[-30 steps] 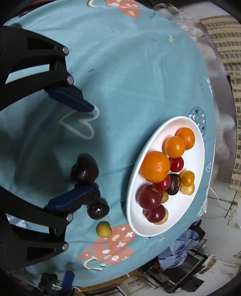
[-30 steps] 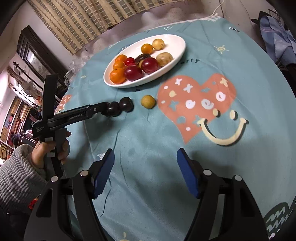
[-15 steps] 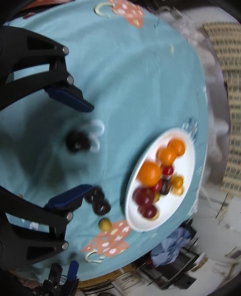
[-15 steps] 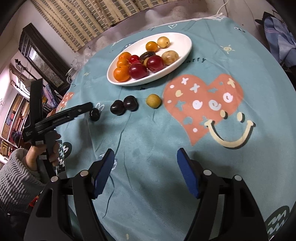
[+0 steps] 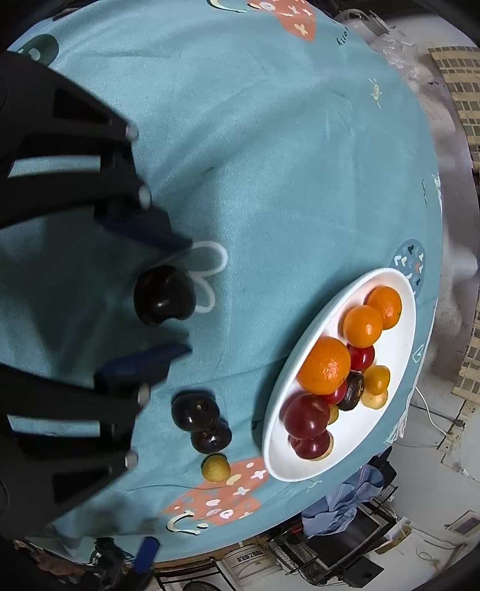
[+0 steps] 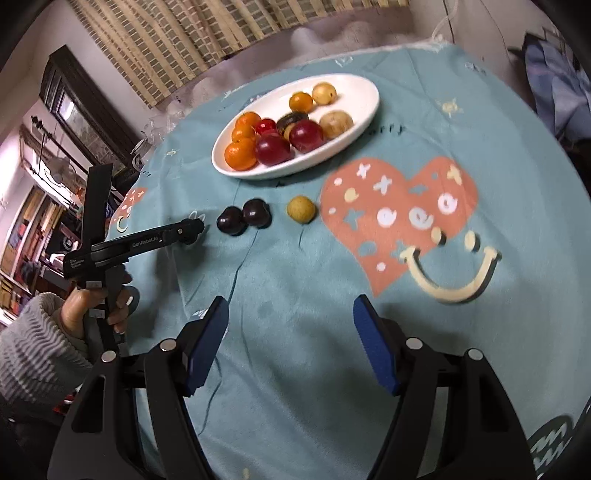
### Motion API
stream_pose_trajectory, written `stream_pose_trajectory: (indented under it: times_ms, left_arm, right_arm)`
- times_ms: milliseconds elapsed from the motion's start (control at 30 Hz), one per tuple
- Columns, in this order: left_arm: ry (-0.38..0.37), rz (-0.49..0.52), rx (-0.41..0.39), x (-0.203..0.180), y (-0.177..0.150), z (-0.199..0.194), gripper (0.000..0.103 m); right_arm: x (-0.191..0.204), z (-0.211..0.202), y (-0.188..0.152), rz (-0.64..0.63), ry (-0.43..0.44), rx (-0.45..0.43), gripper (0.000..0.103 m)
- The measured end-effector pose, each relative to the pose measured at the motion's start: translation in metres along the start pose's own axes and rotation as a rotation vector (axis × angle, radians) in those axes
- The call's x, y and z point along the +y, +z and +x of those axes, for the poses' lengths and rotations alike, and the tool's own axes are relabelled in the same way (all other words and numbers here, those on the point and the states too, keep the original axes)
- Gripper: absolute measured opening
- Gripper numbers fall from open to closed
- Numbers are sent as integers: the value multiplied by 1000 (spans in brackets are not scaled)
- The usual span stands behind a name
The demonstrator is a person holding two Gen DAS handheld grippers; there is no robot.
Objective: Organize fruits
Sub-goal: 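Grasp a dark plum with the left tool while the right tool grasps a small yellow fruit, then carry the dark plum and yellow fruit over the plate and open both tools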
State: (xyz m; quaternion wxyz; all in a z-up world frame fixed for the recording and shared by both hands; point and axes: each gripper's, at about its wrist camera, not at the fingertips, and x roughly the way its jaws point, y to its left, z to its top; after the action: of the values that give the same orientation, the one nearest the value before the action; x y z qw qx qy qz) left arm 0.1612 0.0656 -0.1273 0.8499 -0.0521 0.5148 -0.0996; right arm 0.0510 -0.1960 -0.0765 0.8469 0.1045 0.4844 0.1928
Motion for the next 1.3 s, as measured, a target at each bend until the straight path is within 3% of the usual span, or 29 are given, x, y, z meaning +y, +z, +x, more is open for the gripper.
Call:
stream_pose_trajectory:
  times_ms: [200,267,333,567,667,833,967,1067,1300]
  left_arm:
    - [-11,-11,3,-2,-1,-1,31]
    - [-17,-18,2,-1,-4,-5,31]
    - [-26,-12,2,-2,-7,-11,31]
    - [-30,-21,16,-1,-16,-10,31]
    - [-26,-16,12,-1,-18,-9,31]
    - [-65,-20,5,-7,-14,-13,31]
    - [-107,41,-10,-32,-7,-19,31]
    - [-124,94,-35,-51,10,-21,31]
    - [-101,157,-126,-71,83,-10,31]
  right_arm:
    - [7,22,33,-81,-19,-29,66]
    - [7,38,47,-92,-14,-24,59]
    - [6,58,59,-102,-7,5,48]
    - [6,100,67,-156,-66,81,38]
    - [3,98,67,-150,-55,64,27]
    - [6,77,57,-116,2,52,26]
    - [6,60,35,-71,51,66,26]
    - [5,48,39,-79,43,34,26]
    - [-8,43,128,-92,-6,-138,26]
